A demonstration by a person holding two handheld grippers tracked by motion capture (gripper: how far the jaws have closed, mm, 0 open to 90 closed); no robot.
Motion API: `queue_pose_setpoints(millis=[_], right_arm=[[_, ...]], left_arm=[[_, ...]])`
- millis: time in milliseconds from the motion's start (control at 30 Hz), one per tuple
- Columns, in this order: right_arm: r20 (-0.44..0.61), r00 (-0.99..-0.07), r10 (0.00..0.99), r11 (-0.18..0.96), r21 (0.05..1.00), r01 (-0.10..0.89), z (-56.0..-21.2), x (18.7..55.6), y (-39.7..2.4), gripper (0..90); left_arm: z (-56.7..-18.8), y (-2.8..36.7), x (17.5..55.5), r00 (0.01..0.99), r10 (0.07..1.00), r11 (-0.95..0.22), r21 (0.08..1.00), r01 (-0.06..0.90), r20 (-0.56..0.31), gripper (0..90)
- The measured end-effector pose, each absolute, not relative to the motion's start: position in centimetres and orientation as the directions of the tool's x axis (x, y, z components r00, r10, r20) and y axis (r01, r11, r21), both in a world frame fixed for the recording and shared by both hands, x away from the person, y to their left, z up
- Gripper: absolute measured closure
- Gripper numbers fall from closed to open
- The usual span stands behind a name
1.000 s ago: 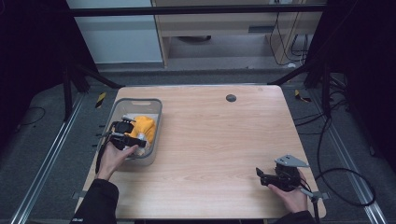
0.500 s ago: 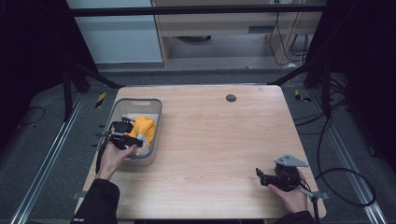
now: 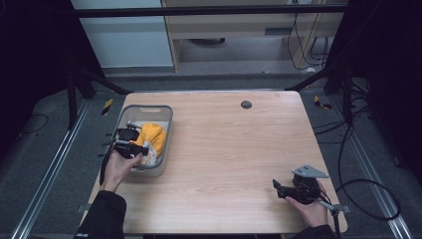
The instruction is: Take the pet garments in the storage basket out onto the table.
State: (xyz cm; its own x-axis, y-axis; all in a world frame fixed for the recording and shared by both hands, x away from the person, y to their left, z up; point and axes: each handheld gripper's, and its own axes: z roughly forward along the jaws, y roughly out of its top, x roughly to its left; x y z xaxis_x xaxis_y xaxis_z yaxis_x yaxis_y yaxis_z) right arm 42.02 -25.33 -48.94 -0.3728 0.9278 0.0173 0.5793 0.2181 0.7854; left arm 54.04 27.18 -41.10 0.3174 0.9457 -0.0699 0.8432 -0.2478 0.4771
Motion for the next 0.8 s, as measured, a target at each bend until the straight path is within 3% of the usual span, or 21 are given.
queue_pose_setpoints(millis=[800], right_arm=[[0.013, -0.374, 0.927, 0.221, 0.788, 0.575, -48.9, 42.0, -25.4, 13.5]], left_arm=[[-36.6, 29.0, 52.3, 0.355, 0.933, -0.268, 0.539, 0.799, -0.063, 81.7]])
